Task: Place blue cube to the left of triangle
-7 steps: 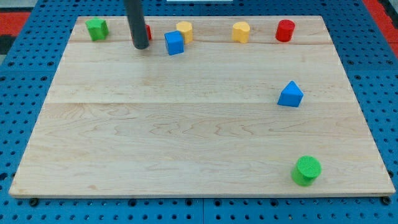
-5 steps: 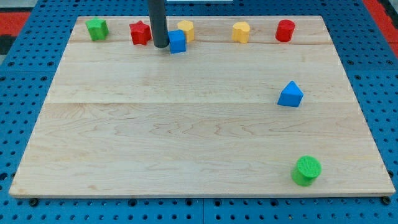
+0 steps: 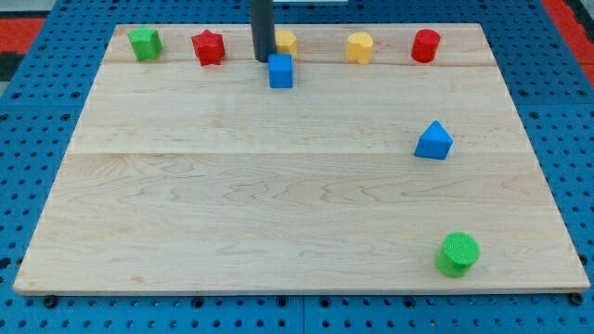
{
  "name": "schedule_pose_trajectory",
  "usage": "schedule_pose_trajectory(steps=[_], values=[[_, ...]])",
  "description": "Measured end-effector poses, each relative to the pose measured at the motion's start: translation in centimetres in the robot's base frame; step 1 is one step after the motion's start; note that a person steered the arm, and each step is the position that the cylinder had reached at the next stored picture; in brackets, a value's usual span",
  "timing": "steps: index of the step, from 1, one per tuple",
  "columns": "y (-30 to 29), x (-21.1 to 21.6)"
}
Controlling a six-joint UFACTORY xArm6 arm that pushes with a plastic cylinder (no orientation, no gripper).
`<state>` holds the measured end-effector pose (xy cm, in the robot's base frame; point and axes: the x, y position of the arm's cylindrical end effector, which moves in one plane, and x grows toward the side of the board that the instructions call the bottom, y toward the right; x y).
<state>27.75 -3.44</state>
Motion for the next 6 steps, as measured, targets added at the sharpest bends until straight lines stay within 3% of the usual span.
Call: schedule_pose_trajectory(steps=[2,4,5,6], values=[[5.1,8.0],[3.2,11.7],[2.6,15.9],[4.7,17.0]])
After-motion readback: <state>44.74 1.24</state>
